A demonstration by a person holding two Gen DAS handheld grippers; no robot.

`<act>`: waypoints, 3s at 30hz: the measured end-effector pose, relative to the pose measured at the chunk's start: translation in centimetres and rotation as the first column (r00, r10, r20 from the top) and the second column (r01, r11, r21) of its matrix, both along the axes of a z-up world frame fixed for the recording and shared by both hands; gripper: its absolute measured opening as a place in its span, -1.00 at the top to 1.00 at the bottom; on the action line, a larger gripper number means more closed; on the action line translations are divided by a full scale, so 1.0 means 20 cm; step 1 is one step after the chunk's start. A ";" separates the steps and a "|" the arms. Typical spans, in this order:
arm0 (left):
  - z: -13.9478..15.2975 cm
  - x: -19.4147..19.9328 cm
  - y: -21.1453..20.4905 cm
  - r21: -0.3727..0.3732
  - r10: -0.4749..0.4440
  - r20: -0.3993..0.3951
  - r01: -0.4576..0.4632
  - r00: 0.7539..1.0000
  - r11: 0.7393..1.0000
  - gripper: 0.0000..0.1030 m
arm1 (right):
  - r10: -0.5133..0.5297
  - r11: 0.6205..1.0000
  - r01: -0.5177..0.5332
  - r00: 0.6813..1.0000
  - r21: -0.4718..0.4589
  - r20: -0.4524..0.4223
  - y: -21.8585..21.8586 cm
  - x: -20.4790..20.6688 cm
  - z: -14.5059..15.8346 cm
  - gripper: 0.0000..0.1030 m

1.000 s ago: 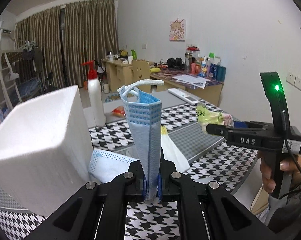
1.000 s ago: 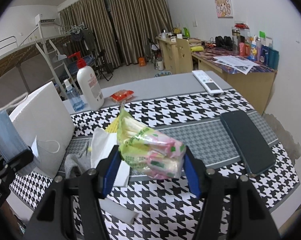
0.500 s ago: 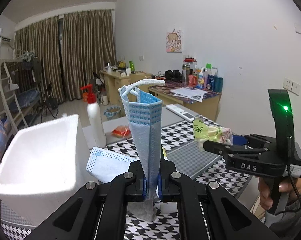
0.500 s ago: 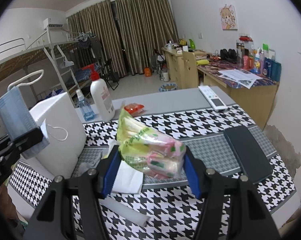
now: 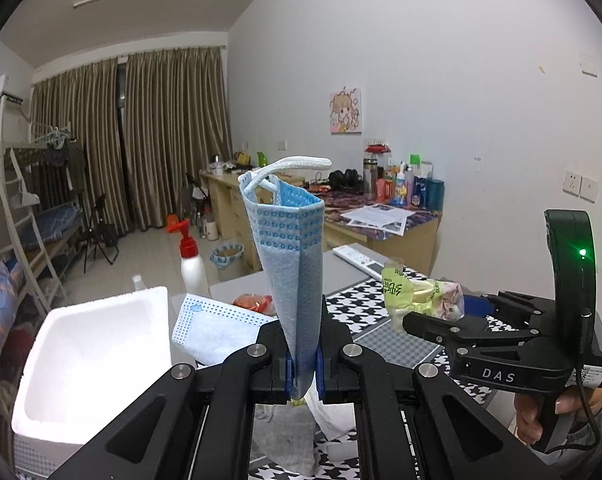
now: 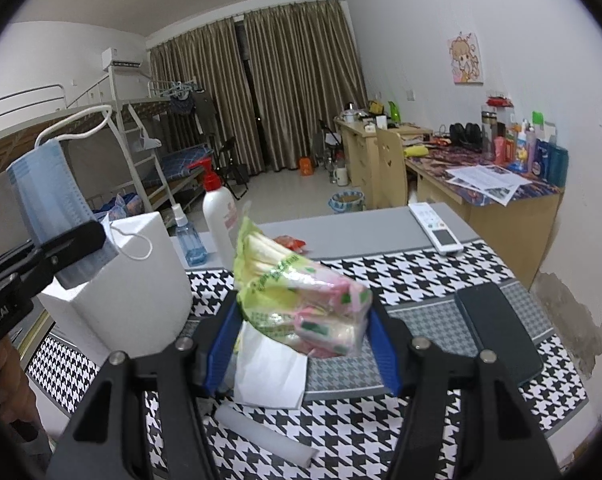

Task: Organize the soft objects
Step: 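Carry the mask and snack bag over the white foam box and release both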

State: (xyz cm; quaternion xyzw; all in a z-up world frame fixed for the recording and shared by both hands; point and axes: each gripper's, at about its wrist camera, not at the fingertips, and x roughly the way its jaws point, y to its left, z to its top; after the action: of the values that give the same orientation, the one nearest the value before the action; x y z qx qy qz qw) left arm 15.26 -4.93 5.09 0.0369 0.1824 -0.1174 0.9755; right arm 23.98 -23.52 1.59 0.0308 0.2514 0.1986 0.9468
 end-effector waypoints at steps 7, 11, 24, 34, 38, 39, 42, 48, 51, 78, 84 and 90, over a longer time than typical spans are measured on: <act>0.04 0.00 0.02 0.011 0.027 0.028 -0.027 0.999 1.000 0.84 | 0.009 1.000 -0.010 1.000 0.012 0.019 0.01 -0.01 0.03 -0.26; 0.07 -0.01 0.04 0.011 0.043 0.046 -0.043 0.998 0.999 0.84 | 0.019 1.000 -0.019 0.999 0.014 0.036 0.04 -0.02 0.06 -0.26; 0.12 -0.03 0.14 0.014 0.099 0.085 -0.101 0.991 0.995 0.84 | 0.083 0.996 -0.085 0.993 0.019 0.078 0.20 -0.03 0.13 -0.26; 0.12 -0.02 0.21 0.028 0.151 0.085 -0.154 0.985 0.988 0.84 | 0.139 0.990 -0.142 0.987 0.028 0.084 0.34 -0.01 0.15 -0.26; 0.12 -0.01 0.26 0.022 0.181 0.080 -0.184 0.980 0.983 0.84 | 0.165 0.986 -0.168 0.983 0.024 0.080 0.39 0.00 0.15 -0.26; 0.12 0.00 0.28 0.020 0.186 0.079 -0.188 0.979 0.982 0.84 | 0.172 0.984 -0.175 0.982 0.025 0.078 0.40 0.01 0.15 -0.26; 0.12 0.01 0.29 0.022 0.206 0.071 -0.208 0.976 0.978 0.84 | 0.194 0.980 -0.196 0.979 0.024 0.069 0.44 0.02 0.15 -0.26; 0.11 0.02 0.36 0.020 0.250 0.056 -0.251 0.967 0.968 0.84 | 0.234 0.972 -0.236 0.970 0.015 0.064 0.52 0.03 0.15 -0.26; 0.10 0.03 0.38 0.015 0.271 0.047 -0.272 0.961 0.962 0.84 | 0.247 0.969 -0.248 0.967 0.010 0.063 0.55 0.03 0.15 -0.26; -0.01 0.12 0.55 0.025 0.289 -0.113 -0.288 0.951 0.957 -0.36 | 0.249 0.968 -0.248 0.967 -0.024 0.051 0.70 0.04 0.15 -0.26; 0.00 0.09 0.59 0.005 0.332 -0.080 -0.333 0.940 0.943 -0.82 | 0.255 0.967 -0.253 0.966 -0.035 0.050 0.73 0.05 0.16 -0.26; 0.02 0.05 0.65 -0.016 0.379 -0.054 -0.381 0.924 0.925 -0.97 | 0.271 0.962 -0.268 0.961 -0.047 0.055 0.77 0.04 0.17 -0.26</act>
State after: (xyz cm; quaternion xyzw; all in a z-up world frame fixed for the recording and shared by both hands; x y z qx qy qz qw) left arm 16.18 8.14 5.48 -0.0146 0.2089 0.0707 0.9753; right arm 24.85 -8.10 5.06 -0.0282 0.2281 0.3215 0.9186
